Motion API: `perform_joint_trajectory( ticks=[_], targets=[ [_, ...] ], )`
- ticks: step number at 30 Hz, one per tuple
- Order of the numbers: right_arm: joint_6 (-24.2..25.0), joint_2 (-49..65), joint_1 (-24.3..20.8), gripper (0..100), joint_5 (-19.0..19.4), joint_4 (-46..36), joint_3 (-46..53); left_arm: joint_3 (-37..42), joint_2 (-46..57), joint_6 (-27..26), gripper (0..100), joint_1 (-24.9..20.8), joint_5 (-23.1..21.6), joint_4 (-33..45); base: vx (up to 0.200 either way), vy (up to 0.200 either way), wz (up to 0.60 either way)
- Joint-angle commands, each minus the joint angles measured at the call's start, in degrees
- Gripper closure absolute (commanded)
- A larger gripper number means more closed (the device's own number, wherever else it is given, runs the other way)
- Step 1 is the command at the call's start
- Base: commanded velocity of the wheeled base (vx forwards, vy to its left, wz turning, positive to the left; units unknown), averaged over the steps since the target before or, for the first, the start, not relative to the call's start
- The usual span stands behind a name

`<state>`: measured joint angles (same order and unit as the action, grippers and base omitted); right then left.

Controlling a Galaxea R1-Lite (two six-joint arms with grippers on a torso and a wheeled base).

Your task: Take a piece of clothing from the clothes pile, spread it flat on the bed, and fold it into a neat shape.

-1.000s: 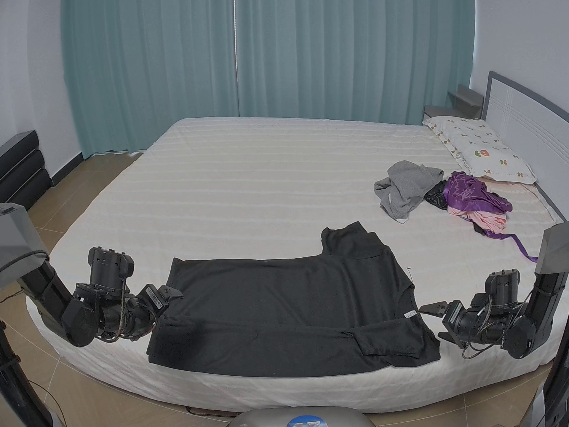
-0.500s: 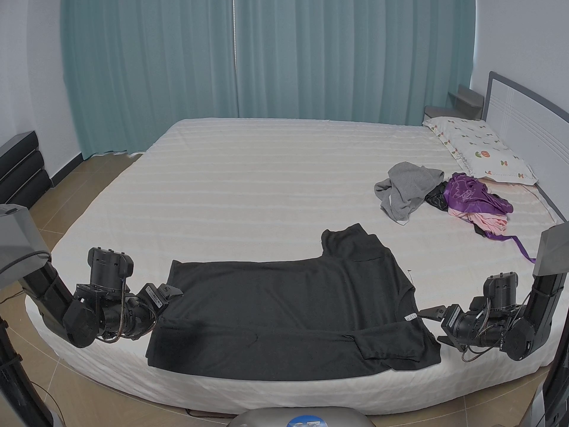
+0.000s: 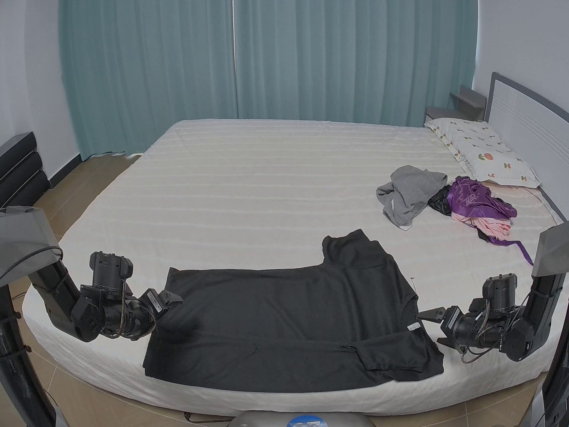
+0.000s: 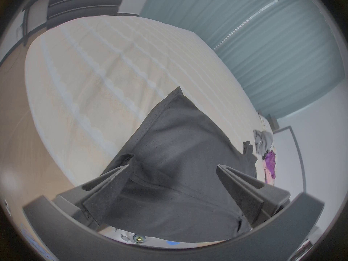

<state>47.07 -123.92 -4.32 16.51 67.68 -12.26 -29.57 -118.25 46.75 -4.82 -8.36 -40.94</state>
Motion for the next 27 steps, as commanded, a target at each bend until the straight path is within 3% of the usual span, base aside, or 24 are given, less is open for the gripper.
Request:
perform_joint_trajectory(
  ticks=[1,6,17,18,27],
  targets=[
    [0.0,-0.4,-0.3,0,0.0,0.1,0.0,-0.3,-3.3,-4.4,0,1.7,-1.5,0.0,0.000,0.000,0.00],
    [0.0,-0.5,-1.0,0,0.0,0.0,0.1,-1.6,-6.8,-7.4,0,1.3,-0.4,-0.1,0.000,0.000,0.00],
    [0.0,-1.8,-1.5,0,-0.2,0.7,0.1,-3.4,-8.1,-7.5,0,1.1,1.2,-0.4,0.000,0.000,0.00],
    [0.0,-1.8,-1.5,0,-0.2,1.0,0.1,-3.4,-8.1,-7.5,100,1.1,1.2,-0.4,0.000,0.000,0.00],
    [0.0,-3.1,-1.4,0,-0.2,5.4,2.0,-0.7,-7.3,-6.2,100,1.7,3.5,-0.4,0.000,0.000,0.00]
  ],
)
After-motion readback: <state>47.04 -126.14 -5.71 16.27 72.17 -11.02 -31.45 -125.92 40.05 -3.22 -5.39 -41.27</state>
